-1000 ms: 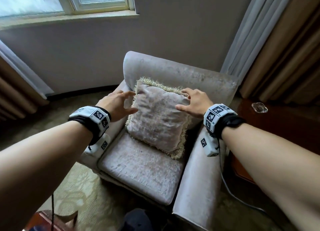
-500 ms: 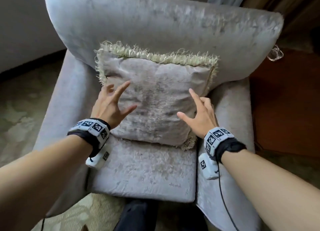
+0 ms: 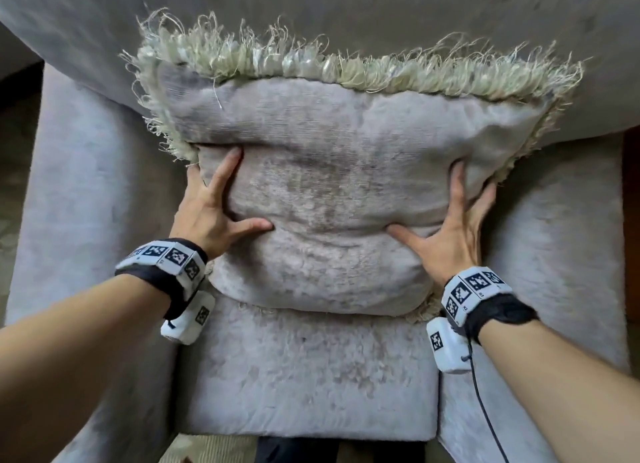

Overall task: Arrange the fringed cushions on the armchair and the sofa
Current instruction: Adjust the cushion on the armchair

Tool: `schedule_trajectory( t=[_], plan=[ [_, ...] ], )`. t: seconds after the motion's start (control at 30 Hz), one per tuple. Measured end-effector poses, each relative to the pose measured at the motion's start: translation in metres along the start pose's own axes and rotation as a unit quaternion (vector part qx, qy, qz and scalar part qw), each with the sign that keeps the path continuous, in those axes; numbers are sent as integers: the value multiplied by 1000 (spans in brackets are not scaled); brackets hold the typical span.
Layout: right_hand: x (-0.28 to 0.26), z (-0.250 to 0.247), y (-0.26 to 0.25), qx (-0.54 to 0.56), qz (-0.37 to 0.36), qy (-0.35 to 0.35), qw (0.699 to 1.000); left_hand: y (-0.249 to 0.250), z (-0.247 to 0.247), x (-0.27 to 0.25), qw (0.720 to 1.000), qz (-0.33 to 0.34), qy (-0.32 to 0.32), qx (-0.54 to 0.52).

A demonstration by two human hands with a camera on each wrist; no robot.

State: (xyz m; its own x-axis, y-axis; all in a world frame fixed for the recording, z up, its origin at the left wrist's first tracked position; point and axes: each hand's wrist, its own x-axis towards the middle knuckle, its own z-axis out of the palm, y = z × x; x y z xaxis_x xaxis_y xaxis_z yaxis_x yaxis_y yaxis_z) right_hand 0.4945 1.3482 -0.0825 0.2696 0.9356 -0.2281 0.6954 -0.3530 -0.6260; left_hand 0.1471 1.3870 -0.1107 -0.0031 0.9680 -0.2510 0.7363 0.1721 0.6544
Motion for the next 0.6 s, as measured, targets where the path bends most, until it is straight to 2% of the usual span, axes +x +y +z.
schedule_trajectory(
  t=[0.17,0.33,0.6],
  plan=[
    [19,8,19,12,-27,29,999,-13,14,5,999,40,5,-36],
    [22,20,29,16,-22,34,999,-22,29,1,995,69,26,-71],
    [17,19,32,48,-41,30,998,-16,38,-4,993,56,39,-92]
  ],
)
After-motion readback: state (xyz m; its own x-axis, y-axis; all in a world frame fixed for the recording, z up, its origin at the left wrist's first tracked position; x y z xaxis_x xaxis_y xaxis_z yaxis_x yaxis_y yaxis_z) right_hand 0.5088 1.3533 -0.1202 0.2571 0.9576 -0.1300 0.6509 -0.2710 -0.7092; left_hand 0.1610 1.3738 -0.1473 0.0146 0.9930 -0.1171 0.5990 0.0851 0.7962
